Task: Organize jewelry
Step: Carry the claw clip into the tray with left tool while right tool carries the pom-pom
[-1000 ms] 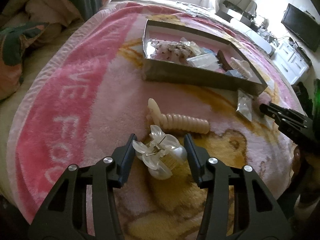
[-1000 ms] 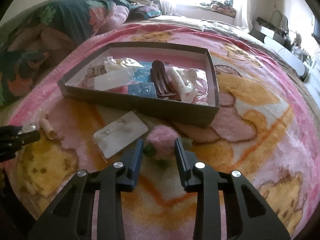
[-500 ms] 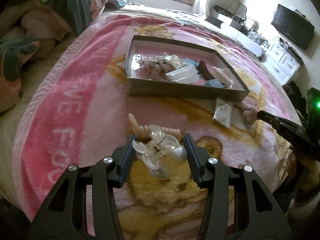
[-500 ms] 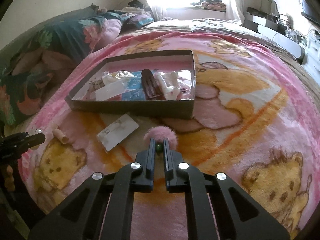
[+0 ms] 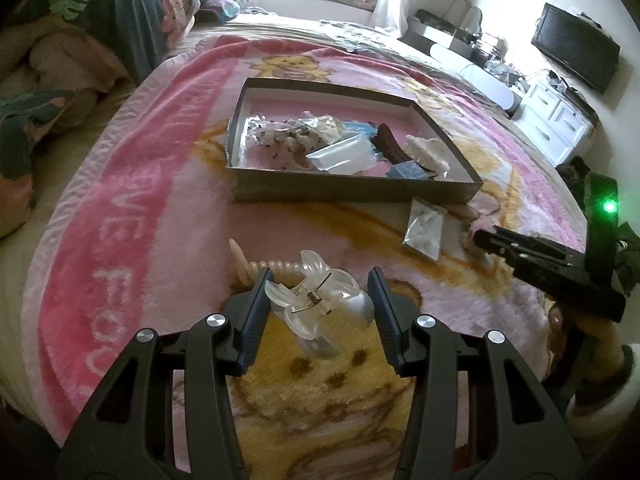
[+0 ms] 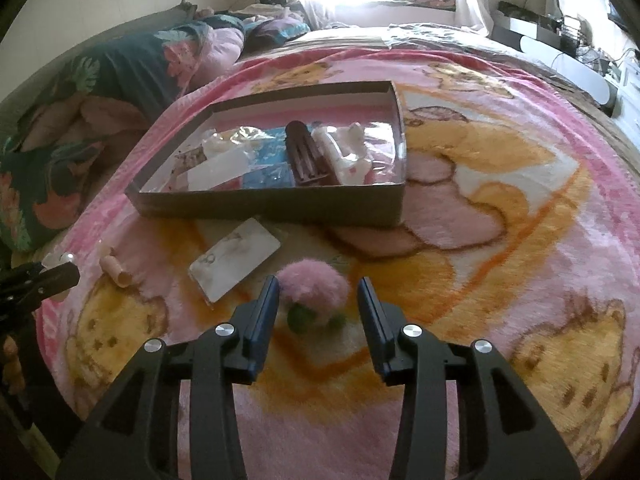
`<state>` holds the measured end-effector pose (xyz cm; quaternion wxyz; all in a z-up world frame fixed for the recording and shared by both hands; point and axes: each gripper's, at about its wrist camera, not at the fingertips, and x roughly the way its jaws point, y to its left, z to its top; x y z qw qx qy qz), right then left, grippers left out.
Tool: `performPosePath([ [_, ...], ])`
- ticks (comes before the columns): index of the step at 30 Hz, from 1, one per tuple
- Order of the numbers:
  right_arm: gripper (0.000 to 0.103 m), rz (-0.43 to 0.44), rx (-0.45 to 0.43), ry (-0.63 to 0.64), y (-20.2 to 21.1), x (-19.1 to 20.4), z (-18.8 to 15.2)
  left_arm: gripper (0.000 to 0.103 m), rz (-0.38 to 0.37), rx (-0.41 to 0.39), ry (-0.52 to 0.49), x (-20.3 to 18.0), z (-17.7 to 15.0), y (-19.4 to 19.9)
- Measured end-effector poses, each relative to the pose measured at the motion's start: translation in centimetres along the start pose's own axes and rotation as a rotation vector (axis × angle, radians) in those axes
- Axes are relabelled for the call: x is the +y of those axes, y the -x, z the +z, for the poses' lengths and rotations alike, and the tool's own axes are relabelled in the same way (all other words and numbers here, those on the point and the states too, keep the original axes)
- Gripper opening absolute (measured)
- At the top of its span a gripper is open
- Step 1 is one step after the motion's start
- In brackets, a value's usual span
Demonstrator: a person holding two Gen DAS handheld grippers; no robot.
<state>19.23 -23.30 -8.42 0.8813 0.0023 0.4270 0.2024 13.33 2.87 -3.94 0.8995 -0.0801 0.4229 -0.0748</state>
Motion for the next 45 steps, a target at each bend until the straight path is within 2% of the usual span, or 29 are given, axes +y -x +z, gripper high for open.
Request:
performPosePath([
  [2,0.025,-0.001,-0.002,0.013,-0.2,0.3,-0.1,0.04,-0.003,-0.002,-0.007,-0.4,0.3,-0.2],
  [3,0.024,-0.004,-0.007,0.016,-0.1,0.3,-0.1,0.04,-0.004,-0.004,-0.01,-0.6,0.5,-0.2],
  [10,0.023,-0.002,-0.073,0.003,2.4,-0.2,0.6,0.04,-0.022,-0.031,-0.045,-2.1,3.0,-0.8],
  [24,0.023,-0.003,-0.219,-0.013,7.2,-1.7,4.7,0.04,-0.023,-0.081,-0.092,-3.7,8.8,-2.3],
  [37,0.023,-0.007,-0.252,-0.019,6.0,-2.7,7.8,0.04,0.001,-0.057,-0.123,-4.5,12.0,-6.1],
  [45,0.023,-0.017,-0.215,0.008,3.5,-2.6,8.8,0.04,-0.002,-0.014,-0.132,-4.9,13.1,-9.3],
])
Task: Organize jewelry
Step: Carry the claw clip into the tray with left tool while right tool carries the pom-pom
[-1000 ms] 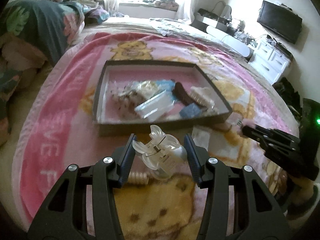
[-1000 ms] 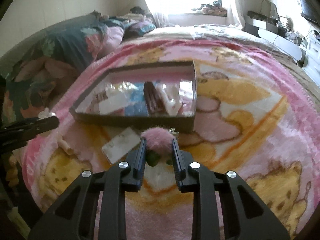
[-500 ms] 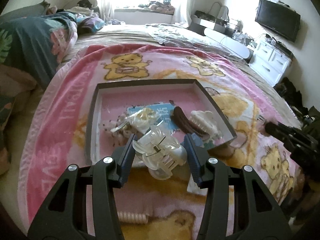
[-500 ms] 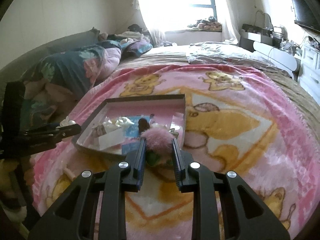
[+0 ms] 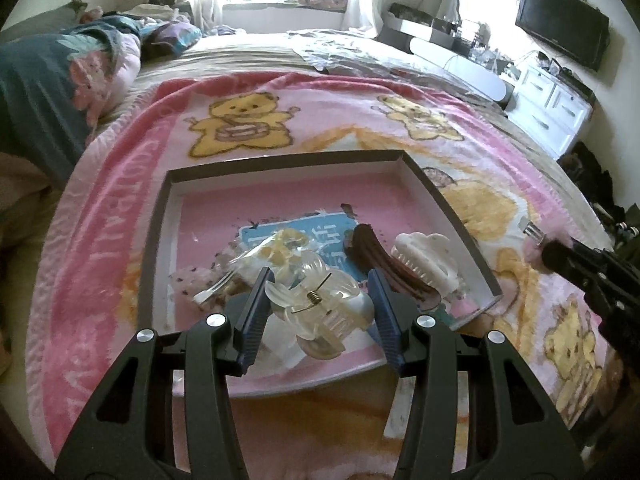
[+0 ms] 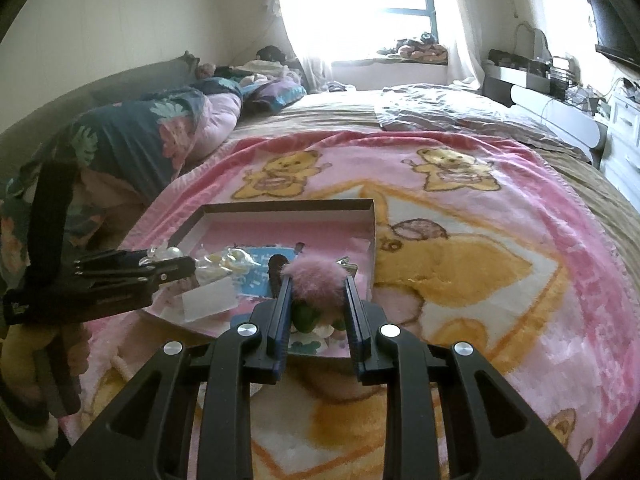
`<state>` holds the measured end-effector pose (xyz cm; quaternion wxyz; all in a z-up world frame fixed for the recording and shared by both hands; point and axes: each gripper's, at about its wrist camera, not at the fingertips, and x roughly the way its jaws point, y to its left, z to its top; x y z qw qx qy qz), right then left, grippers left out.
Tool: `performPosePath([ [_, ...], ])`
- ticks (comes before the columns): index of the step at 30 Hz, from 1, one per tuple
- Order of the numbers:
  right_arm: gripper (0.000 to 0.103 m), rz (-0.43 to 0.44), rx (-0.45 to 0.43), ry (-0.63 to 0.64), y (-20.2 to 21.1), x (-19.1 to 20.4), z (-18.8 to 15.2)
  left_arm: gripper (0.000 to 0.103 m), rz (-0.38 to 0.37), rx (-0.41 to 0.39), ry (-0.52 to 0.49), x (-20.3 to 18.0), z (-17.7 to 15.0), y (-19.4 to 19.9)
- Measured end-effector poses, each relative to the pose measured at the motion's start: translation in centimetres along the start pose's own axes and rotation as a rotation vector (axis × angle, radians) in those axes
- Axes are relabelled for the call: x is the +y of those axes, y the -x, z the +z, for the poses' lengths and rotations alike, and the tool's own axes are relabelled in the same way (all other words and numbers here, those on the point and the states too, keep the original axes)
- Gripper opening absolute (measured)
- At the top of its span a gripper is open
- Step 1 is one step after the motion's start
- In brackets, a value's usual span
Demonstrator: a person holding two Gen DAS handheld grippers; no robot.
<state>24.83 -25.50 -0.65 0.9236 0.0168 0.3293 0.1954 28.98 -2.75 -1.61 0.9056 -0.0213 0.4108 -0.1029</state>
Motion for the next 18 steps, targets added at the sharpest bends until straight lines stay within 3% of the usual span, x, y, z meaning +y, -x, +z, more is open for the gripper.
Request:
performPosePath([
  [18,0.025,0.011,0.132,0.04,-5.7,1.1,-2.1,0.04,-0.051,0.091,0.015,-0.3,0.4,-4.7],
])
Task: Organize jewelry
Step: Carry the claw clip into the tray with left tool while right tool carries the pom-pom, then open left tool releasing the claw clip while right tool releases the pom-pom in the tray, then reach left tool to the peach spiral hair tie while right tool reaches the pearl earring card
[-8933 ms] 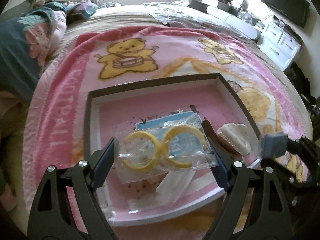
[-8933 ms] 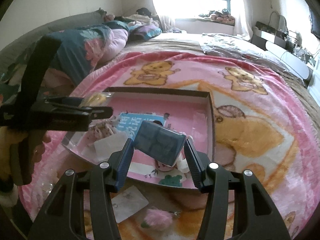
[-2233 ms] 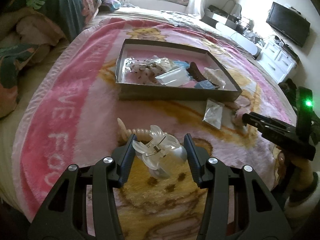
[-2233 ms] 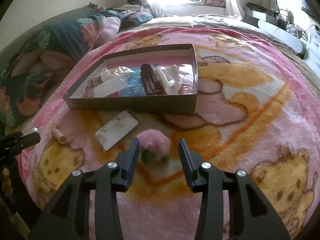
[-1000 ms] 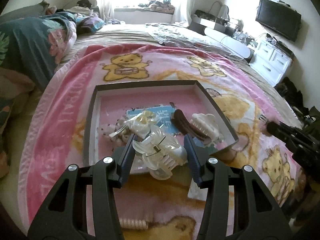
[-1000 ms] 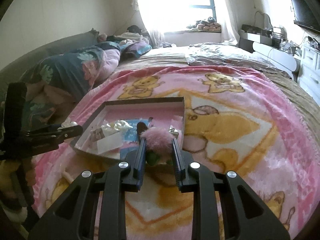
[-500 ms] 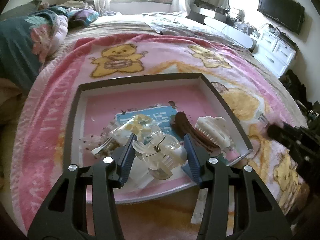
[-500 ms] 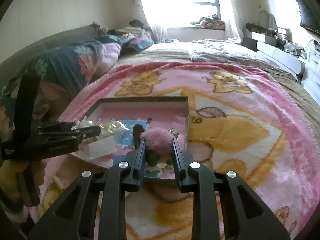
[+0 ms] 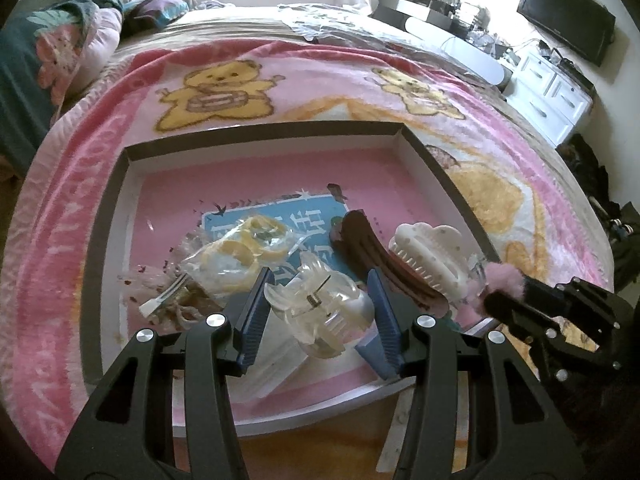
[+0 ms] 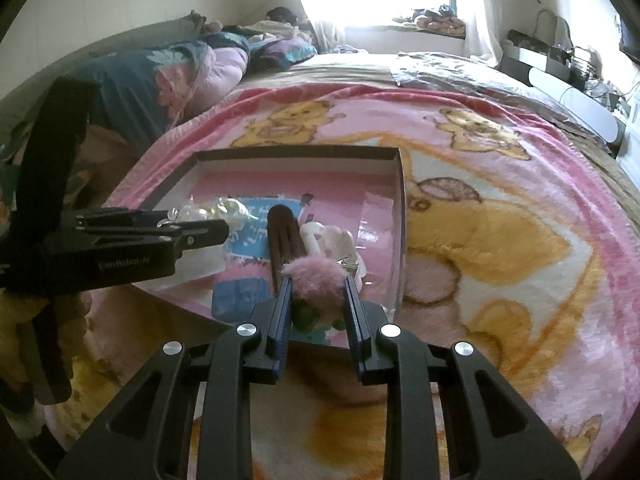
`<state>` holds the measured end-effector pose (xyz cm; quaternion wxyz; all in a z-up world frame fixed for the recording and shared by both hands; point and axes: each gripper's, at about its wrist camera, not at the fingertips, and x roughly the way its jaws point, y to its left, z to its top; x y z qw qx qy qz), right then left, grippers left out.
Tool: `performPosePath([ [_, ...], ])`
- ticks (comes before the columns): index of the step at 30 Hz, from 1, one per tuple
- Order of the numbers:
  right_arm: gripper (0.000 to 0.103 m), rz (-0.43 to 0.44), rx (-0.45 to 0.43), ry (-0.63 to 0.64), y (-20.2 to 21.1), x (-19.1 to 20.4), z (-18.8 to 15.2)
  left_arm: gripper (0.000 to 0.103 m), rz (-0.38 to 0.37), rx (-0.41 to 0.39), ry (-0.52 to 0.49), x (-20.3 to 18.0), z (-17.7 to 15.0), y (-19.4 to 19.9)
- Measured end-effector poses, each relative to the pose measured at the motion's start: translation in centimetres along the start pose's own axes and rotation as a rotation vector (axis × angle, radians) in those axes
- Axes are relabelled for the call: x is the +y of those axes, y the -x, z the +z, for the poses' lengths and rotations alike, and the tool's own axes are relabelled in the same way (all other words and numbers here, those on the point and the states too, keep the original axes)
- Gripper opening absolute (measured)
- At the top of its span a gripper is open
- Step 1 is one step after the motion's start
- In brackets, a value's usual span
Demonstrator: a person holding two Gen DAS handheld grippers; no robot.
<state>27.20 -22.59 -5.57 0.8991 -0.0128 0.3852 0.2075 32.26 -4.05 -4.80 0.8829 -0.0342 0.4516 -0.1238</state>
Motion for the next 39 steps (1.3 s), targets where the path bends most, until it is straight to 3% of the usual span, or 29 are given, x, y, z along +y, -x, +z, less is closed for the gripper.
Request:
performPosePath([
  [4,0.033,-0.003,0.002,-0.011,0.0,-0.1,-0.3,0.04,-0.006,0.001,-0.001,-0.2,0.0,-0.1],
  [6,0.045,-0.005,-0.013,-0.016,0.7,-0.2,-0.5,0.041,-0.007,-0.001,-0.006,-0.3,0.1,-0.1],
  [8,0.051,-0.012,-0.028,-0.023,1.5,-0.4,-0.6,0.047,-0.007,-0.009,-0.009,-0.5,0.1,0.1],
  [12,0.075,-0.009,-0.078,-0.073,3.8,-1.1,-1.2,0.061,-0.004,-0.037,-0.014,-0.8,0.2,1.5],
  [16,0.076,-0.002,-0.094,-0.084,5.5,-1.2,-1.4,0.078,0.016,-0.082,-0.017,-1.1,-0.1,4.1],
  [21,0.083,0.009,-0.113,-0.088,7.2,-0.5,-1.7,0.088,0.03,-0.133,0.0,-0.6,-1.0,7.4],
  [28,0.083,0.02,-0.102,-0.057,8.5,1.5,-2.2,0.093,0.079,-0.175,0.036,1.5,-3.2,11.2],
  [39,0.083,0.048,-0.022,0.009,7.1,5.4,-4.0,0.093,0.143,-0.146,0.092,5.4,-7.2,13.0],
])
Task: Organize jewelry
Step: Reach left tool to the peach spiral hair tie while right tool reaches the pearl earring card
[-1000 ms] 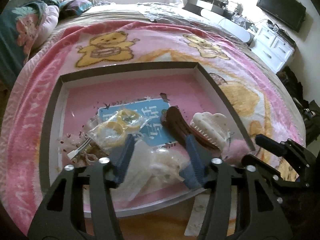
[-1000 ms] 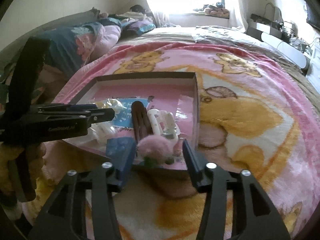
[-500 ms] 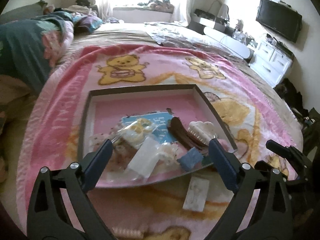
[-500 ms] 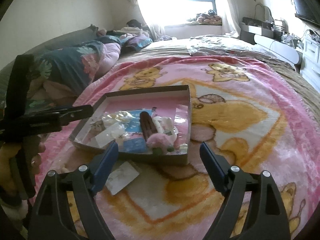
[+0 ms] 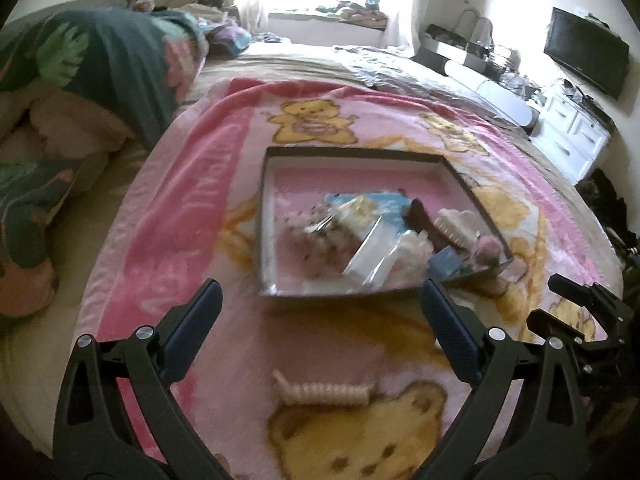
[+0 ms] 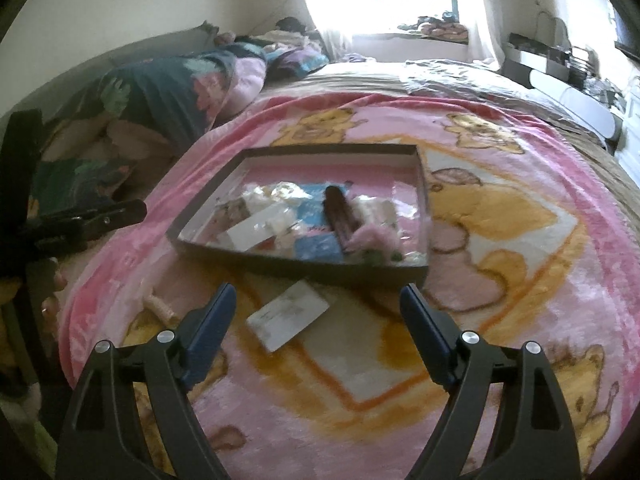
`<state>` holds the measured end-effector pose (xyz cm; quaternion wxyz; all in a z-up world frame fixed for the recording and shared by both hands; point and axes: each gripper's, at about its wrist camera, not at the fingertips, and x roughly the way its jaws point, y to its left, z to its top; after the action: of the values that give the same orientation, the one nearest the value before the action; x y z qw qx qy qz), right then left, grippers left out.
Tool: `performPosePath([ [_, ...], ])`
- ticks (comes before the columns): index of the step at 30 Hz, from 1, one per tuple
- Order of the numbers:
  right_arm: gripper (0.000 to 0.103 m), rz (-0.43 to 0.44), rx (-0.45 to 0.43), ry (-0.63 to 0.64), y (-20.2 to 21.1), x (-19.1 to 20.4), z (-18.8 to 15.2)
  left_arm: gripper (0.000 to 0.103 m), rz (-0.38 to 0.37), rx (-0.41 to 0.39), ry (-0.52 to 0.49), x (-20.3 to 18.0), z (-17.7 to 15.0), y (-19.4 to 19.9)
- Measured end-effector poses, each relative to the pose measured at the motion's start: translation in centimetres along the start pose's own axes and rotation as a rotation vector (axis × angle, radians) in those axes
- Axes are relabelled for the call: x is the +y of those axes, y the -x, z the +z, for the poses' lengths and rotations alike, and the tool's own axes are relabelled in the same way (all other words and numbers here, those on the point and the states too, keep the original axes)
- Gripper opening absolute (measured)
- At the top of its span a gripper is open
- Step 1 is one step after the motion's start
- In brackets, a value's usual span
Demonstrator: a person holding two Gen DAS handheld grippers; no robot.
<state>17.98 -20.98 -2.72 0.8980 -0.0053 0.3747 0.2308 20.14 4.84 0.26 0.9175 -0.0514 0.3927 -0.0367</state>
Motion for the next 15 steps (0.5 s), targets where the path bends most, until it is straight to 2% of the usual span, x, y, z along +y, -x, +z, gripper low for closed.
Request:
performPosePath([
  [8,0.083,0.039,0.083,0.002,-2.7,2.0,-1.0,0.093,0.027,0.066,0.024,2.2,-4.1,-0.2],
  [15,0.083,0.045,0.149,-0.056,-6.0,1.9,-1.5,0.093,0.002,0.139,0.067,4.2,-6.8,-1.4],
])
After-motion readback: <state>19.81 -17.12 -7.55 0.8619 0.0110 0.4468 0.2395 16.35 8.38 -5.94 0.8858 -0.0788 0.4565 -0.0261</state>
